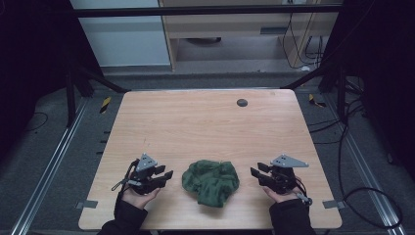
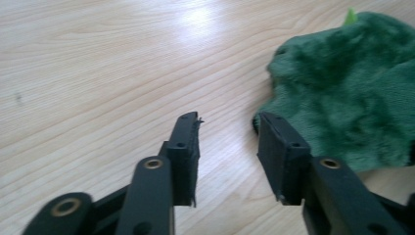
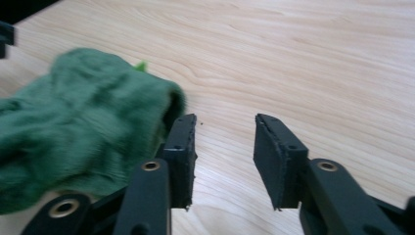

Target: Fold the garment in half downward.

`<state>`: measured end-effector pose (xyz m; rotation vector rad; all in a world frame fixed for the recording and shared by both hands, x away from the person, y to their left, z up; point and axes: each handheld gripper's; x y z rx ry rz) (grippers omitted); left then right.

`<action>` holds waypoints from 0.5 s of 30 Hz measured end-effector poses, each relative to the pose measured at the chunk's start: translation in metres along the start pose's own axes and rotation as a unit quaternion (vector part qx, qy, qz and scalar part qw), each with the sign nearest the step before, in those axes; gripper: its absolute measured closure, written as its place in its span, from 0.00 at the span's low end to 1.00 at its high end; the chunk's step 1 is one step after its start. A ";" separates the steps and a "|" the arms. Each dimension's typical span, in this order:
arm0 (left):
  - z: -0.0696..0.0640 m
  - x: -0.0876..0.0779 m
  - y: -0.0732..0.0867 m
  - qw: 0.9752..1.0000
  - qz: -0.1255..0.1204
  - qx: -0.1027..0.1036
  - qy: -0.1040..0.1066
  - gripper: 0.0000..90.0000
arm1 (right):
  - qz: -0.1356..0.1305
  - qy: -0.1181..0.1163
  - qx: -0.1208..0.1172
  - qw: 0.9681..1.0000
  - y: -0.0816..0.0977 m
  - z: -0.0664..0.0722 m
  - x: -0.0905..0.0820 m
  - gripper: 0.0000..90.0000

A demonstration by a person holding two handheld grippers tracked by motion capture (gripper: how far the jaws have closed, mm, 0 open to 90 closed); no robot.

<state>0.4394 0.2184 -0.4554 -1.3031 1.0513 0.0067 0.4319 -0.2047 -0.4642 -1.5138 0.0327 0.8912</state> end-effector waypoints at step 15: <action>0.033 -0.012 0.014 0.999 0.000 -0.019 -0.039 0.43 | 0.012 0.055 0.005 0.998 0.007 -0.021 0.002 0.38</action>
Point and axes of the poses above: each handheld gripper's, and its own axes: x roughly forward along the jaws, y roughly out of its underside, z roughly to its left, and after that the axes turned 3 degrees about y, right-handed
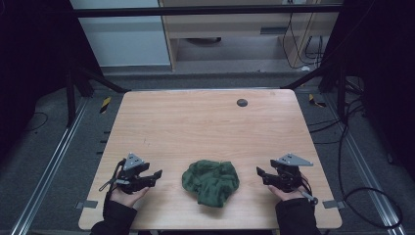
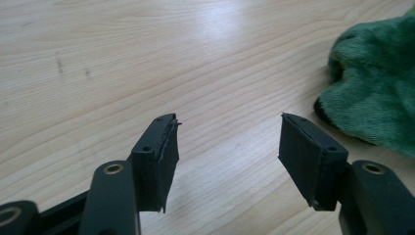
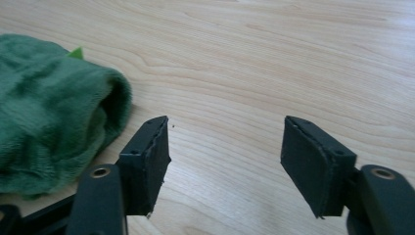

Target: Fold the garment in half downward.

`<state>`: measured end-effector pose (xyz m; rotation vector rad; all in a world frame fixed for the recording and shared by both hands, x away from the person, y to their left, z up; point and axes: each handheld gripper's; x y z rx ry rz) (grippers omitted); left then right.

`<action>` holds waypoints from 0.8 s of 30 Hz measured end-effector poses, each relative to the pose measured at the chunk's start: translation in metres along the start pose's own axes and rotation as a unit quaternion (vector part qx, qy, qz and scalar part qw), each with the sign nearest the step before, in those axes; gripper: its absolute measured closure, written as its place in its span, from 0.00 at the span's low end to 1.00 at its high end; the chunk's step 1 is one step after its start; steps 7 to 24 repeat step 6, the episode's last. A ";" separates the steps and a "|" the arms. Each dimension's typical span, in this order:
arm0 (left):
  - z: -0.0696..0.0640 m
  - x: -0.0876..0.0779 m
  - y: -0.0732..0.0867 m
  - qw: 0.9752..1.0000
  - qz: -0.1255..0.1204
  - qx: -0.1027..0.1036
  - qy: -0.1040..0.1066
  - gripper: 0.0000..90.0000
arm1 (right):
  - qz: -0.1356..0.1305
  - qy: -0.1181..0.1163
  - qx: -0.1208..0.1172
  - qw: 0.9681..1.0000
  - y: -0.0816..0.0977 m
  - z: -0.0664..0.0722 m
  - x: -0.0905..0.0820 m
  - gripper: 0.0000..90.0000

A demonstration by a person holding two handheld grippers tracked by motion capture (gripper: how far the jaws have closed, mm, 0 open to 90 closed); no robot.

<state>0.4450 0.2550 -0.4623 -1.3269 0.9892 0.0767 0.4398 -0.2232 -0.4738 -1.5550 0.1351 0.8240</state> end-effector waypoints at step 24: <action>0.010 -0.002 0.003 1.000 0.000 -0.006 -0.014 0.40 | 0.002 0.015 0.009 1.000 0.002 -0.007 0.000 0.32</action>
Point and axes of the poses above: each handheld gripper's, and its own axes: x roughly forward along the jaws, y roughly out of its underside, z roughly to its left, and after that the axes turned 3 degrees about y, right-handed
